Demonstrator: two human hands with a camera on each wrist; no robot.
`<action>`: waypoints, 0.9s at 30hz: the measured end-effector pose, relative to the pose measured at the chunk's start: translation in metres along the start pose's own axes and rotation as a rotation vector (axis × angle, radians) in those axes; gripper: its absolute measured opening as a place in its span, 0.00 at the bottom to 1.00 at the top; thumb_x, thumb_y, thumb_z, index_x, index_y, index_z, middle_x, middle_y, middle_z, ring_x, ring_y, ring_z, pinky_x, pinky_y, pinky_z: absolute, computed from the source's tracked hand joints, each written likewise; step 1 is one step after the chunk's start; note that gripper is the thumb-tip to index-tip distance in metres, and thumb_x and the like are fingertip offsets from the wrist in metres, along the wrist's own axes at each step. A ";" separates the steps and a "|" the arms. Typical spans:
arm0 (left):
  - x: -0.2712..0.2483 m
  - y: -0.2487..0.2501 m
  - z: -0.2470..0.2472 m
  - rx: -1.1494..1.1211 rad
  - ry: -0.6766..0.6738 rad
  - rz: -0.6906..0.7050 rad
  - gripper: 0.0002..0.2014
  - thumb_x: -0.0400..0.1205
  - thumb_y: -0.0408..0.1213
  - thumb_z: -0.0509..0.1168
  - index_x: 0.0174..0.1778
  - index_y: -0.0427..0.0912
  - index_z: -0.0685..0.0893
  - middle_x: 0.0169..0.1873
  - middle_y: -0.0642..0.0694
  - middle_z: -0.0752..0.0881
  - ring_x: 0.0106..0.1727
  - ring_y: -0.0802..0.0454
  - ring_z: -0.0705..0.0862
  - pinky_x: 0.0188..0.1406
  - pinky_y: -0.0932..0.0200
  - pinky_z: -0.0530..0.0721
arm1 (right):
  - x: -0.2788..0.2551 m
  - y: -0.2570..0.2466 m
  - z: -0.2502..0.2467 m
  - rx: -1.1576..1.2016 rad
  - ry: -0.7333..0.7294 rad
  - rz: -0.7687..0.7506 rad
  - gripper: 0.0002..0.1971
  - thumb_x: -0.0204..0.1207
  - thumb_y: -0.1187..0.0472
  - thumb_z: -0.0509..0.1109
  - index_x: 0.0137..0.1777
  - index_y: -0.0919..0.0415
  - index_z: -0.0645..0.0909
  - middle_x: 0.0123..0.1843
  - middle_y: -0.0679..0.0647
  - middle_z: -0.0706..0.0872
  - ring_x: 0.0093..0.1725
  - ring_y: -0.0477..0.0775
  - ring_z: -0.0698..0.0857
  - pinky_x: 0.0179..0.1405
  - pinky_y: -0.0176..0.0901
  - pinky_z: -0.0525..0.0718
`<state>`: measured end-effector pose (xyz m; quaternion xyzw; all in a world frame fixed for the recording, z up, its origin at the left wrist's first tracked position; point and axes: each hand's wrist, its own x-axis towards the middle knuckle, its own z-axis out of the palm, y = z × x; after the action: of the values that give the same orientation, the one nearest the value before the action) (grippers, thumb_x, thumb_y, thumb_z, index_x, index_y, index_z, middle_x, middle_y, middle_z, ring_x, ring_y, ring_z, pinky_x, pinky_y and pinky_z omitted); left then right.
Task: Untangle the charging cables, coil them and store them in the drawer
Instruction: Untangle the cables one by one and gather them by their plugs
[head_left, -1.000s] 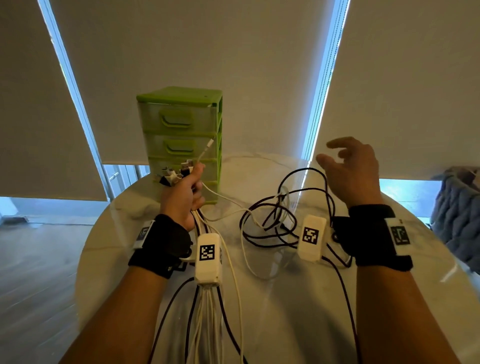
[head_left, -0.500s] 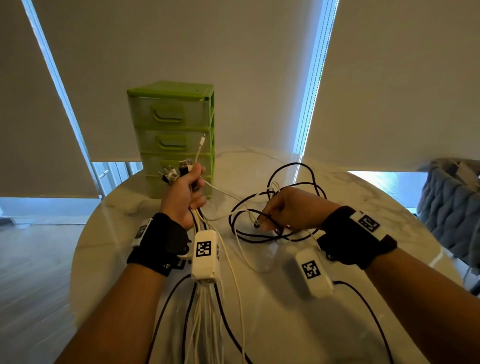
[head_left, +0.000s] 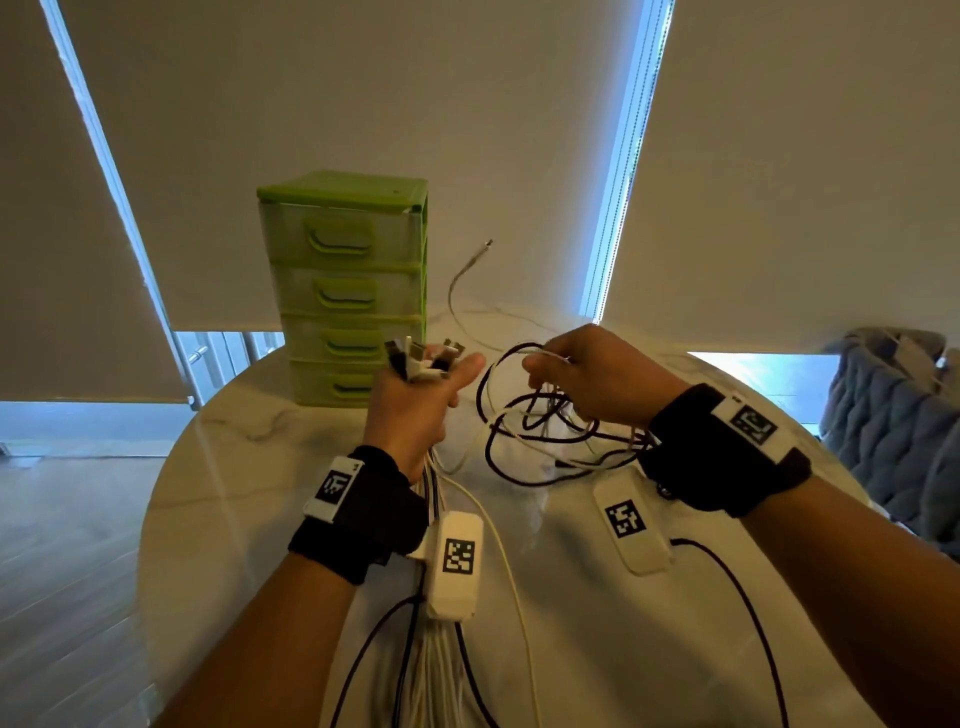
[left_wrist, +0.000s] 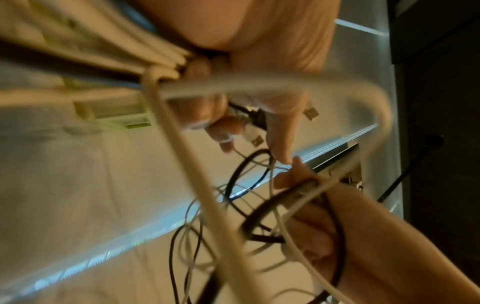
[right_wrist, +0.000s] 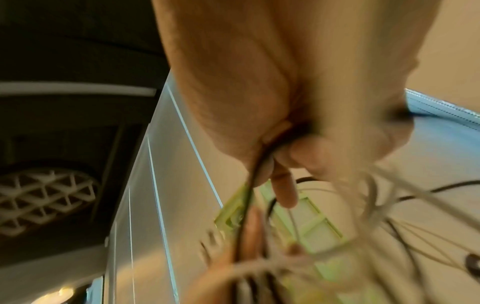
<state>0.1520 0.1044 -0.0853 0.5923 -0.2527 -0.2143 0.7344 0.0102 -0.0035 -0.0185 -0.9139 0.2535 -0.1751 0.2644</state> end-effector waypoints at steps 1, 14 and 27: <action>-0.004 -0.001 0.004 0.055 -0.025 -0.004 0.10 0.73 0.45 0.78 0.38 0.48 0.83 0.19 0.55 0.73 0.17 0.59 0.66 0.16 0.67 0.62 | 0.000 -0.006 -0.002 -0.004 -0.014 -0.021 0.17 0.83 0.47 0.62 0.42 0.57 0.86 0.34 0.51 0.84 0.30 0.47 0.79 0.34 0.37 0.75; 0.014 -0.009 -0.021 -0.019 0.153 -0.123 0.13 0.77 0.42 0.74 0.30 0.51 0.78 0.19 0.54 0.73 0.23 0.54 0.68 0.24 0.60 0.64 | 0.005 0.046 -0.082 0.402 0.598 0.232 0.19 0.86 0.52 0.59 0.34 0.60 0.76 0.13 0.42 0.65 0.14 0.46 0.66 0.23 0.40 0.66; 0.017 -0.011 -0.030 -0.035 0.209 -0.136 0.13 0.79 0.41 0.72 0.34 0.48 0.74 0.22 0.51 0.64 0.18 0.56 0.60 0.17 0.65 0.58 | -0.003 0.086 -0.075 0.417 0.353 0.539 0.17 0.83 0.55 0.65 0.60 0.70 0.79 0.47 0.64 0.82 0.43 0.61 0.85 0.39 0.49 0.86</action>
<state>0.1841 0.1143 -0.0989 0.6142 -0.1302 -0.2052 0.7508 -0.0584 -0.0943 -0.0091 -0.6969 0.4851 -0.3017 0.4335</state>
